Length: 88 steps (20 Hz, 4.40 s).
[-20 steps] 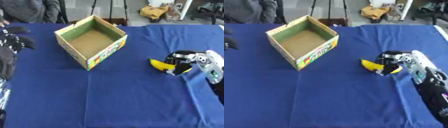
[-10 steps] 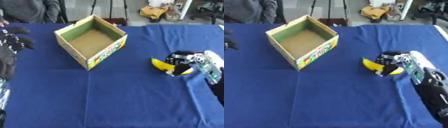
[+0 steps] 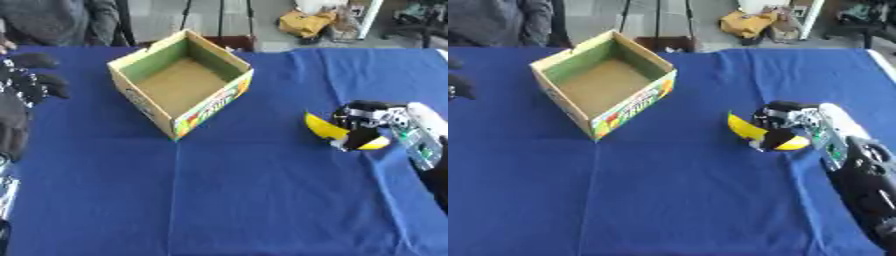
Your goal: Pick up objects on the table and place them in the box.
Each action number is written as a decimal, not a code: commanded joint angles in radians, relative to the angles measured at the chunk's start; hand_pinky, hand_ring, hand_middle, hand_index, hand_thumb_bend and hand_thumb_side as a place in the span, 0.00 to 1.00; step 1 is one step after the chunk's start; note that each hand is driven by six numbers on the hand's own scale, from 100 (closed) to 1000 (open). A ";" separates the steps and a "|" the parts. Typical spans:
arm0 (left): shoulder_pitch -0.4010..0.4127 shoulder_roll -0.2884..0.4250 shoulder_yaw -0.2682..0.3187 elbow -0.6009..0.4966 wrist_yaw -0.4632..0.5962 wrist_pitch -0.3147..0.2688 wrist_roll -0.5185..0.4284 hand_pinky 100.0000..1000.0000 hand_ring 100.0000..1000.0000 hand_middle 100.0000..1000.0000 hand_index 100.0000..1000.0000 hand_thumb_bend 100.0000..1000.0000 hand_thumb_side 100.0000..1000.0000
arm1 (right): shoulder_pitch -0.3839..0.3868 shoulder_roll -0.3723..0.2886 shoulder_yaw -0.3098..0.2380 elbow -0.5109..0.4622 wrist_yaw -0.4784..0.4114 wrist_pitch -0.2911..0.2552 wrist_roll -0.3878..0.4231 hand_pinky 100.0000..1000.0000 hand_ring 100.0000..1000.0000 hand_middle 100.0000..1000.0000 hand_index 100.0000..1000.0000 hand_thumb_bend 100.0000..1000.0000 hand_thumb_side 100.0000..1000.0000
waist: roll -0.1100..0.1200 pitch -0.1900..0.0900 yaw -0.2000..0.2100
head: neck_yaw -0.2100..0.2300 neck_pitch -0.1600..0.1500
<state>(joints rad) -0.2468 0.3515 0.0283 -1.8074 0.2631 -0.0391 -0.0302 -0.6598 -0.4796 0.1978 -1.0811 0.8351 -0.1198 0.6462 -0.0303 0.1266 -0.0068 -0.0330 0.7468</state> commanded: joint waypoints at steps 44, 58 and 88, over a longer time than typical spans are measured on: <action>-0.123 -0.021 -0.070 -0.031 0.025 0.014 -0.075 0.49 0.52 0.59 0.67 0.54 1.00 | -0.375 0.197 -0.033 -0.008 0.359 -0.006 -0.317 0.54 0.53 0.47 0.63 0.00 0.48 | -0.038 0.050 0.240 | -0.186 -0.118; -0.167 -0.045 -0.090 -0.044 0.037 0.019 -0.096 0.49 0.52 0.59 0.67 0.55 1.00 | -0.356 0.270 -0.074 0.128 0.487 -0.011 -0.361 0.55 0.55 0.50 0.65 0.00 0.51 | -0.041 0.085 0.306 | -0.265 -0.153; -0.109 -0.010 -0.055 -0.018 0.024 0.014 -0.052 0.48 0.52 0.59 0.67 0.53 1.00 | -0.219 0.093 -0.111 -0.231 0.264 0.005 -0.581 0.59 0.63 0.61 0.76 0.00 0.67 | -0.021 0.033 0.123 | -0.129 -0.120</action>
<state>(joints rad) -0.3495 0.3178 -0.0386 -1.8163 0.2899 -0.0231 -0.0898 -0.8639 -0.3482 0.0982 -1.2622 1.1237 -0.1170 0.0866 -0.0552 0.1785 0.1111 -0.1737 0.6166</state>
